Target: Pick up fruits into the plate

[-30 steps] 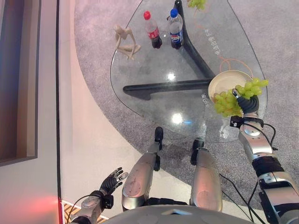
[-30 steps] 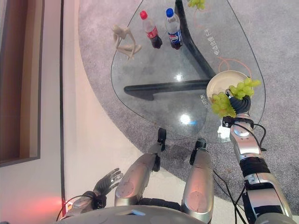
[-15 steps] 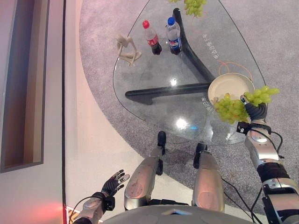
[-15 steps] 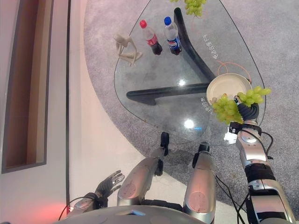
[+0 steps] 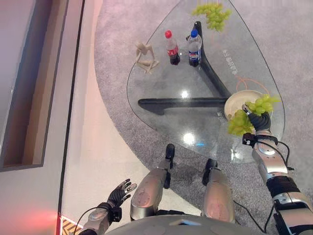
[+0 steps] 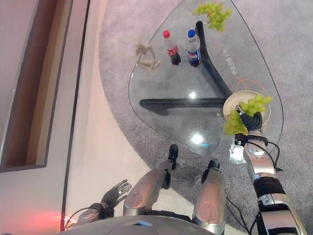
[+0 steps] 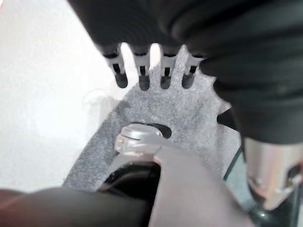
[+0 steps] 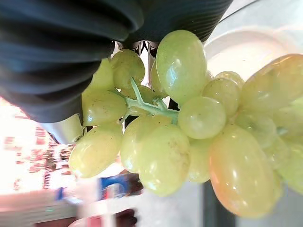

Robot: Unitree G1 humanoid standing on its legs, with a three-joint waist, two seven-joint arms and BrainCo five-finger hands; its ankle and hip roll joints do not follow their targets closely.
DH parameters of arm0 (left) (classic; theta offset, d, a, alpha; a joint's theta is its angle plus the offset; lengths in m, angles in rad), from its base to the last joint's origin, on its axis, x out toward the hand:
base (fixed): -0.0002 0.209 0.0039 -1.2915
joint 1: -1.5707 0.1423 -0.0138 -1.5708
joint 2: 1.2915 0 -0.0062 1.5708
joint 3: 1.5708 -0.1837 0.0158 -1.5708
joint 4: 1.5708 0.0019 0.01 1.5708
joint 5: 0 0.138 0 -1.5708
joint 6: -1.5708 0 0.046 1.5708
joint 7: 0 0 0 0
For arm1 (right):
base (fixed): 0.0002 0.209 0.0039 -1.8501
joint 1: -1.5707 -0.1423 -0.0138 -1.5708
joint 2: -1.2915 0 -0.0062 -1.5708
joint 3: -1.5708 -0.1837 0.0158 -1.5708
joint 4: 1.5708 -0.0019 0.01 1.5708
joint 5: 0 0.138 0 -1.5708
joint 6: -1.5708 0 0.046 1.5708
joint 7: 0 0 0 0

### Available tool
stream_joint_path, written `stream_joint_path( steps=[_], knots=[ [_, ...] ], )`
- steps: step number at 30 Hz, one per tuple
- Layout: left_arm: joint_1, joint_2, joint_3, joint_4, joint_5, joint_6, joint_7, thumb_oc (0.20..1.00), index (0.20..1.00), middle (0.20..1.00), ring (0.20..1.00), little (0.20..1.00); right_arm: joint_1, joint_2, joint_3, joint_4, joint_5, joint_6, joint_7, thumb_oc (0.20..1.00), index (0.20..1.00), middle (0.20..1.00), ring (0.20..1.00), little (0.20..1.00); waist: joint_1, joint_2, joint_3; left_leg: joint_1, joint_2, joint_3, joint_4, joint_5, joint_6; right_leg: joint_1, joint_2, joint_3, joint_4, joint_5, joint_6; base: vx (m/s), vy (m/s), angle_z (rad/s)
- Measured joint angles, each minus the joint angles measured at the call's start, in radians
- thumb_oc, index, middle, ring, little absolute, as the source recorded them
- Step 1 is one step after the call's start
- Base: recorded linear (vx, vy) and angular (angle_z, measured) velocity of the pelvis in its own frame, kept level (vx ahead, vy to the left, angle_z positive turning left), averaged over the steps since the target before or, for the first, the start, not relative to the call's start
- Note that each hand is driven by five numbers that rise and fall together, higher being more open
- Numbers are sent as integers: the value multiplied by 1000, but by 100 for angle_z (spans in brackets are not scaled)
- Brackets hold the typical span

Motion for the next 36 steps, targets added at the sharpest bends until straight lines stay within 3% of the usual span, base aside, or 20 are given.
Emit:
stream_joint_path(
  steps=[3, 6, 11, 17, 23, 27, 30, 32, 33, 34, 35, 36],
  knots=[
    [30, -1, 13, 3, 7, 5, 5, 1000, 1000, 1000, 1000, 1000, 38, 33, 2, -12, 22, -11, 28, 200, 200, 200, 200, 200, 8, -42, -47, 23, 9, 0, -9, 0, 0, 33, 10, -9, -28, 0, 0, 34, -72, 3],
    [40, 5, 43, 21, 28, 25, 22, 1000, 1000, 1000, 1000, 1000, 91, 69, 2, -15, 76, -23, 75, 200, 200, 200, 200, 200, 5, -107, -104, 67, 23, 2, -16, -11, 3, 107, 29, -24, -83, -1, 1, 78, -79, 11],
    [46, 4, 73, 43, 51, 64, 36, 1000, 1000, 1000, 1000, 1000, 147, 104, 3, -17, 119, -23, 159, 200, 200, 200, 200, 200, 6, -168, -190, 106, 33, 15, -26, -31, 11, 165, 47, -23, -133, 2, 4, 62, -49, -2],
    [57, -2, 100, 65, 79, 93, 64, 1000, 1000, 1000, 1000, 1000, 204, 134, 8, -15, 178, -19, 251, 200, 200, 200, 200, 200, -6, -176, -260, 146, 40, 25, -30, -42, 24, 239, 69, -23, -208, 13, 7, 16, -88, 3],
    [62, -2, 120, 89, 98, 113, 77, 1000, 1000, 1000, 1000, 1000, 216, 137, 10, -15, 238, 19, 311, 200, 200, 200, 200, 200, -4, -182, -275, 165, 56, 49, -21, -41, 23, 280, 95, -22, -256, 26, -1, -35, -109, 1],
    [58, 26, 130, 79, 97, 162, 73, 1000, 1000, 1000, 1000, 1000, 215, 46, -86, 61, 354, 192, 432, 200, 200, 200, 200, 200, 9, -188, -274, 167, 67, 65, -12, -14, -15, 293, 110, -24, -264, 26, -3, -79, -102, 8],
    [53, 26, 157, 93, 97, 171, 84, 1000, 1000, 1000, 1000, 1000, 216, 61, -76, 59, 363, 197, 440, 200, 200, 200, 200, 200, 0, -215, -260, 134, 57, 94, 34, 39, -68, 296, 106, -20, -272, 29, -16, -46, -57, 6],
    [50, 23, 161, 94, 98, 169, 84, 1000, 1000, 1000, 1000, 1000, 218, 71, -63, 56, 362, 197, 439, 200, 200, 200, 200, 200, 3, -228, -250, 131, 51, 119, 44, 65, -71, 309, 94, -27, -287, 41, -32, 2, 3, 13],
    [49, 20, 164, 99, 99, 170, 84, 1000, 1000, 1000, 1000, 1000, 226, 88, -59, 53, 362, 193, 431, 200, 200, 200, 200, 200, -2, -235, -246, 114, 50, 165, 79, 64, -68, 323, 91, -48, -301, 48, -40, 42, 43, 31],
    [47, 20, 169, 99, 100, 169, 84, 1000, 1000, 1000, 1000, 1000, 237, 97, -49, 51, 362, 193, 423, 200, 200, 200, 200, 200, -3, -237, -245, 103, 46, 195, 108, 37, -47, 331, 85, -67, -305, 52, -44, 68, 57, 34],
    [47, 18, 169, 99, 100, 169, 84, 1000, 1000, 1000, 1000, 1000, 242, 103, -26, 51, 360, 192, 411, 200, 200, 200, 200, 200, -3, -238, -247, 111, 17, 199, 114, -29, -29, 336, 78, -74, -311, 55, -42, 81, 51, 19],
    [54, 16, 169, 104, 102, 169, 84, 1000, 1000, 1000, 1000, 1000, 244, 111, -18, 51, 358, 192, 406, 200, 200, 200, 200, 200, -3, -234, -247, 125, -11, 201, 111, -56, -21, 340, 80, -73, -324, 62, -35, 87, 44, 5]
  ],
)
